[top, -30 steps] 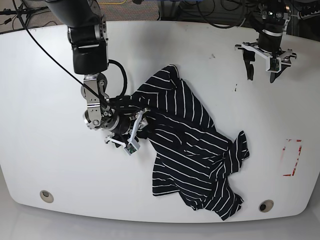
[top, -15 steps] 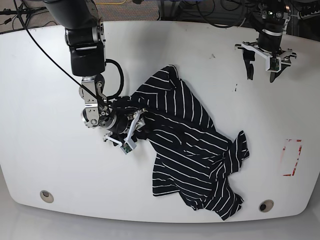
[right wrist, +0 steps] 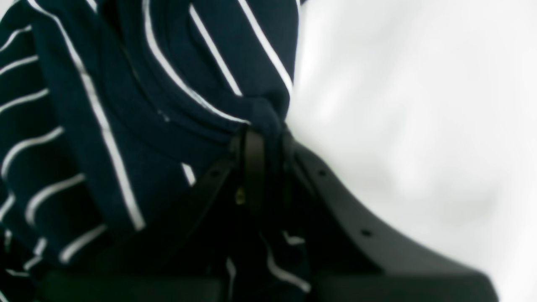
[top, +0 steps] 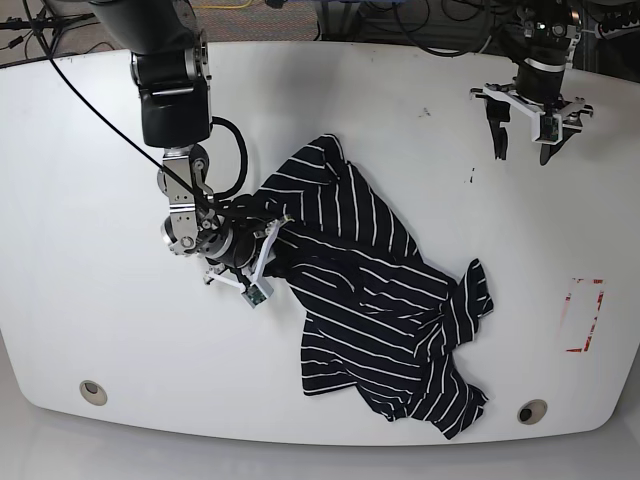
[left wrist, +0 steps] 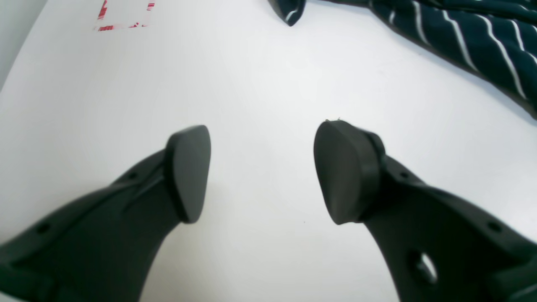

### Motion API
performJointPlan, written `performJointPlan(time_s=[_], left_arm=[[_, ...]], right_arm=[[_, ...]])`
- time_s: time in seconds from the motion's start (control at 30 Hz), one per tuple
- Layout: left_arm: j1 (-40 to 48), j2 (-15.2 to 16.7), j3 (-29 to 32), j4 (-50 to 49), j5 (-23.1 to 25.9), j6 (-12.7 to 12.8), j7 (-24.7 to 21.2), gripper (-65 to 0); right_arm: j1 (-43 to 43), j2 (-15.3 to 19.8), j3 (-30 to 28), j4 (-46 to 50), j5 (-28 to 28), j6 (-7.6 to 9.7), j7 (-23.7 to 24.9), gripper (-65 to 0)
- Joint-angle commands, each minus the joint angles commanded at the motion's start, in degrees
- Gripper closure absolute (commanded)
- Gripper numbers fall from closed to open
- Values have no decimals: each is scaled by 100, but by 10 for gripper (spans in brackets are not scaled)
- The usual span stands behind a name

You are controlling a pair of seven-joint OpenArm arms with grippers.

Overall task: Fold the T-shirt properly
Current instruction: 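Move the left gripper to the shirt's opposite edge and grasp it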

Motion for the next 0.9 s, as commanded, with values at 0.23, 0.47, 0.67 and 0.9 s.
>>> performJointPlan(time_s=[0.23,0.47,0.67,0.9], left_arm=[[-88,0,9,-9,-18,0,0,-413],[-448,0,9,-26,-18,0,141,-576],[-1310,9,35,-53,-26,0,993,-583],[-2453,18,44,-677,0,0,1785,-583]], right_arm=[[-448,-18,-18,1503,0,0,-765,-13],[-659,-193,-35,2840,0,0,-1389,-14],[-633,-229,-44,3692,0,9,-1705,-14],[-615,-360,-44,4123,0,9,-1732,-14]])
